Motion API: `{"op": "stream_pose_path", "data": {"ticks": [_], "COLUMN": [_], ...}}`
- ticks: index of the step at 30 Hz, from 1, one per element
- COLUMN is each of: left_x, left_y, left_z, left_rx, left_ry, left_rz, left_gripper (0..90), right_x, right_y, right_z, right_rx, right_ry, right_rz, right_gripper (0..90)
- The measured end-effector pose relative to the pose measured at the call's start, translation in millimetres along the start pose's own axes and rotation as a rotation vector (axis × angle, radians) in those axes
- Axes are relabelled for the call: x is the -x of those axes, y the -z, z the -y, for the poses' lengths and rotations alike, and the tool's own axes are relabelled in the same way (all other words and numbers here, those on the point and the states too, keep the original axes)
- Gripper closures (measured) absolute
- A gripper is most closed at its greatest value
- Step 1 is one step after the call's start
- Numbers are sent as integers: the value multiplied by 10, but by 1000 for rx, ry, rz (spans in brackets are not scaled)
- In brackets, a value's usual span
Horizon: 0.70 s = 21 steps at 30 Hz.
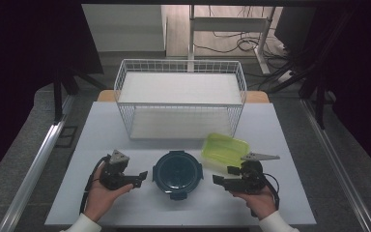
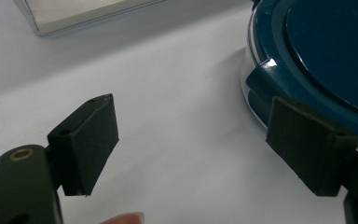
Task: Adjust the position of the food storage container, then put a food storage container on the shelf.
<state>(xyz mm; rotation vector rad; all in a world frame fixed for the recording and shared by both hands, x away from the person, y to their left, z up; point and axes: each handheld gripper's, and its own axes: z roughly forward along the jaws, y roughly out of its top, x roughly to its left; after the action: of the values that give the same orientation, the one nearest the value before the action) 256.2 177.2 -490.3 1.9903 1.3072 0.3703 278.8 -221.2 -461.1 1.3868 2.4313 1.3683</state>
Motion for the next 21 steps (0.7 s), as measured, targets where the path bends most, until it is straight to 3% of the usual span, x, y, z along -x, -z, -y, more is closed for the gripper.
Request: {"op": "stream_pose_path", "data": {"ticks": [9, 15, 21], "left_x": [21, 37, 27], "left_y": [13, -3, 15], "left_z": [-5, -36, -48], "left_rx": [5, 14, 23], "left_ry": [5, 18, 78], "left_rz": [12, 43, 125], "left_gripper": [167, 152, 106], "right_x": [-10, -26, -78], "right_y": [-36, -67, -172], "right_z": [10, 0, 1], "right_rx": [-18, -13, -20], "right_ry": [5, -27, -102], "right_rz": [12, 13, -37], "right_gripper": [192, 191, 190]}}
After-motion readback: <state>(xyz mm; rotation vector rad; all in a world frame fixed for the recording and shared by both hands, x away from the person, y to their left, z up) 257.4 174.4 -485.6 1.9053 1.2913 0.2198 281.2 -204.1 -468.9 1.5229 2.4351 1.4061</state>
